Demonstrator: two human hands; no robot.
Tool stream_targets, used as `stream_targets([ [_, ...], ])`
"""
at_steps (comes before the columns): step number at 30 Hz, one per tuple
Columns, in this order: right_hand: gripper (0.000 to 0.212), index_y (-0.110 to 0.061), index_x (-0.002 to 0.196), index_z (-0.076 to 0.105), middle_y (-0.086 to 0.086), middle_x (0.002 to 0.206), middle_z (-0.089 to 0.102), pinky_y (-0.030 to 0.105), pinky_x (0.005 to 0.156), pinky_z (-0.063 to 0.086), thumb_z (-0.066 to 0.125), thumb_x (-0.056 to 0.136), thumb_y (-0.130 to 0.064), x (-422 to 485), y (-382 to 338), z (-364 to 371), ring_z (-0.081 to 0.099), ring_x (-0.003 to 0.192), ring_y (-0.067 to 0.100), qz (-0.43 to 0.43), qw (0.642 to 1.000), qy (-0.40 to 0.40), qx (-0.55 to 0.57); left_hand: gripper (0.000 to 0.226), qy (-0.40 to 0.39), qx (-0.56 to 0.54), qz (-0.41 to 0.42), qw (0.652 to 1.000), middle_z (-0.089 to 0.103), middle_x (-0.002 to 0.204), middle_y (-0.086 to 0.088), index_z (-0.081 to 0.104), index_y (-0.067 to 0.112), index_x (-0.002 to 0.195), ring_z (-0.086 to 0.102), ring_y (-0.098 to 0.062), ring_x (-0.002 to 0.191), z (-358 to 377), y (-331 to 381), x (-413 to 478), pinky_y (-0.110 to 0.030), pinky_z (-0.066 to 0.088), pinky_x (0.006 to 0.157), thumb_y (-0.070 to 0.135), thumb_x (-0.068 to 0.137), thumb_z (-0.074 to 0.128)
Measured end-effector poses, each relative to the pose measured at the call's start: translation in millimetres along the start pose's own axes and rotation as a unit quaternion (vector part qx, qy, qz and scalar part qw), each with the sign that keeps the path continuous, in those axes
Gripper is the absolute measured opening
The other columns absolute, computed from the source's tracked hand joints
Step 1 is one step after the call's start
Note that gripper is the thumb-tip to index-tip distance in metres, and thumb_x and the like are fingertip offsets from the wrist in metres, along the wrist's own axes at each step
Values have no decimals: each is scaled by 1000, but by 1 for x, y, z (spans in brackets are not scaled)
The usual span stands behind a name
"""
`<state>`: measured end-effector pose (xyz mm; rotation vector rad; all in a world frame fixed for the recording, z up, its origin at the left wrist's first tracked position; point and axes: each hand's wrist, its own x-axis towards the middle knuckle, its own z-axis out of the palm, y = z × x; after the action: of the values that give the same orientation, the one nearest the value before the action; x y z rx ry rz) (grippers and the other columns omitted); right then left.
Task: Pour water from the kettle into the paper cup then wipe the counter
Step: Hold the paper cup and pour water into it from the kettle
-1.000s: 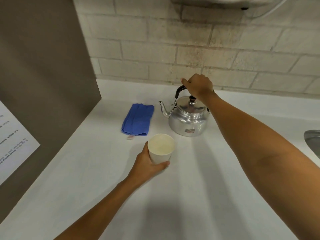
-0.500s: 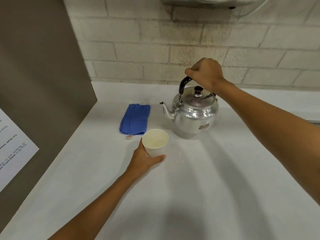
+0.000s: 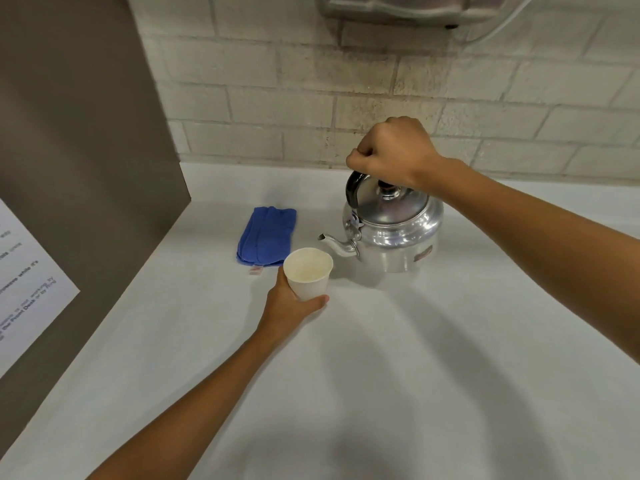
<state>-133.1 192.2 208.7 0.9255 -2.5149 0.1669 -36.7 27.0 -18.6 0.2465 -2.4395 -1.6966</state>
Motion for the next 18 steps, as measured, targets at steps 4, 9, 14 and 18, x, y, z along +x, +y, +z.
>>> stream_targets([
  [4, 44, -14, 40, 27, 1, 38, 22, 24, 45, 16, 49, 77, -19, 2, -11, -5, 17, 40, 17, -34, 999, -5, -38, 91, 2, 3, -1, 1000, 45, 114, 8, 30, 21, 133, 45, -13, 102, 0, -1, 0, -25, 39, 81, 29, 60, 83],
  [9, 46, -15, 39, 24, 0, 37, 20, 23, 44, 15, 48, 78, -20, 5, -19, -9, 16, 38, 17, -69, 994, -12, -78, 90, 0, 4, -6, 1000, 46, 116, 8, 30, 22, 133, 44, -12, 101, 1, -1, 0, -24, 39, 81, 30, 60, 83],
  [14, 45, -15, 40, 24, 0, 37, 20, 22, 45, 17, 48, 77, -20, 5, -22, -9, 16, 38, 16, -85, 991, -20, -98, 91, 1, 9, -5, 1000, 48, 127, 0, 28, 20, 134, 43, -11, 103, 2, -1, 0, -23, 39, 82, 30, 62, 82],
  [18, 44, -16, 41, 22, -1, 38, 17, 20, 46, 13, 48, 77, -18, 5, -26, -10, 12, 39, 15, -98, 989, -22, -112, 92, 3, 12, 1, 1000, 48, 131, -4, 28, 19, 135, 42, -11, 104, 2, 0, -1, -24, 39, 85, 29, 62, 82],
])
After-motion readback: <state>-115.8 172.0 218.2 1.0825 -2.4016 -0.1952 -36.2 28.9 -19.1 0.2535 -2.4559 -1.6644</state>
